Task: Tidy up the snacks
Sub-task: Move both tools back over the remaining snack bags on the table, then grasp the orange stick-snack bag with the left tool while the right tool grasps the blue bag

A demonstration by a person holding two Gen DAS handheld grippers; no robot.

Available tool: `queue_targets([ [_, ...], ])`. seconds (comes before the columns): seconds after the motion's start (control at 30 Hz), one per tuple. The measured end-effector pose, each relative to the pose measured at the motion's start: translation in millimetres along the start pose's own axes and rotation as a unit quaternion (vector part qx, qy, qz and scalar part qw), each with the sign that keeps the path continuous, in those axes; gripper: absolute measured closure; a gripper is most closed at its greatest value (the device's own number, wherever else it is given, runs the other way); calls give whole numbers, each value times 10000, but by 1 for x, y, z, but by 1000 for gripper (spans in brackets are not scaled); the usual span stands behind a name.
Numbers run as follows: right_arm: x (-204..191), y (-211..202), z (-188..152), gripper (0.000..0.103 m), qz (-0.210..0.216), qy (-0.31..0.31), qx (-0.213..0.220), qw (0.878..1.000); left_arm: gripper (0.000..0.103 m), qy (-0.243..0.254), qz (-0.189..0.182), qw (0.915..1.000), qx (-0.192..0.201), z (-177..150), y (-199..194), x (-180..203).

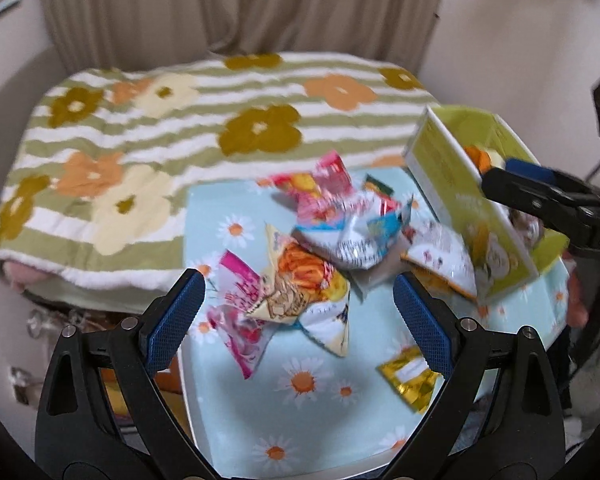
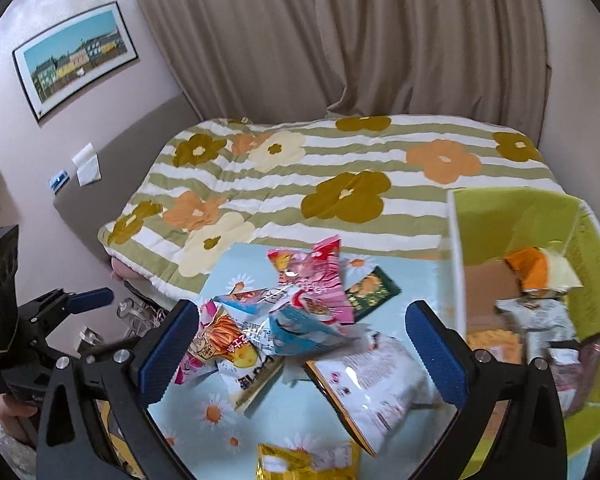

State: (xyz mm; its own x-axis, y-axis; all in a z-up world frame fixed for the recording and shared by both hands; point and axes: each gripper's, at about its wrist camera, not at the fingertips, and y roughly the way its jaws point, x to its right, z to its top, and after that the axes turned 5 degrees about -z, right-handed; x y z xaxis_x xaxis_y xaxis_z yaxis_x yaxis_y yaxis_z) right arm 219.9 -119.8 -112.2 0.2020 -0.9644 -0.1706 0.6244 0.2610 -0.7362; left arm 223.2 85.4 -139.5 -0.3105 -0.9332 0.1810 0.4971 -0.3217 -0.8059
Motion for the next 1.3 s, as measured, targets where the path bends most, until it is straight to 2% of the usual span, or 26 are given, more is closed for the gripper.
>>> queue_targets([
  [0.23,-7,48,-7,0,149,-372,-398,9984,8,102,-663,9962,-560,-14,60,-18],
  [0.47,-7,94,-13,0,388,-643,-873,9934,8,-155,-868,9925,-844,-22,110,-28],
  [0.8,-24,139,-15,0,773,-1099,-1361,9815,8,-199,-707,9937,-848,-25,132,-25],
  [1.0,-24,146,-17,0,870,-1217,-1376,9791,9,-172,-583,9946,-844,-25,140,-21],
  [1.03,-24,147,-17,2,866,-1237,-1373,9790,8,-166,-563,9947,-842,-25,140,-21],
  [1.07,-24,148,-18,12,836,-1263,-1384,9787,8,-170,-543,9948,-844,-24,141,-21],
  [1.1,-23,149,-18,16,788,-1303,-1399,9784,9,-177,-508,9949,-855,-24,142,-21],
  [1.3,-19,144,-19,25,872,-1262,-1281,9798,8,-89,-432,9955,-842,-25,144,-17],
])
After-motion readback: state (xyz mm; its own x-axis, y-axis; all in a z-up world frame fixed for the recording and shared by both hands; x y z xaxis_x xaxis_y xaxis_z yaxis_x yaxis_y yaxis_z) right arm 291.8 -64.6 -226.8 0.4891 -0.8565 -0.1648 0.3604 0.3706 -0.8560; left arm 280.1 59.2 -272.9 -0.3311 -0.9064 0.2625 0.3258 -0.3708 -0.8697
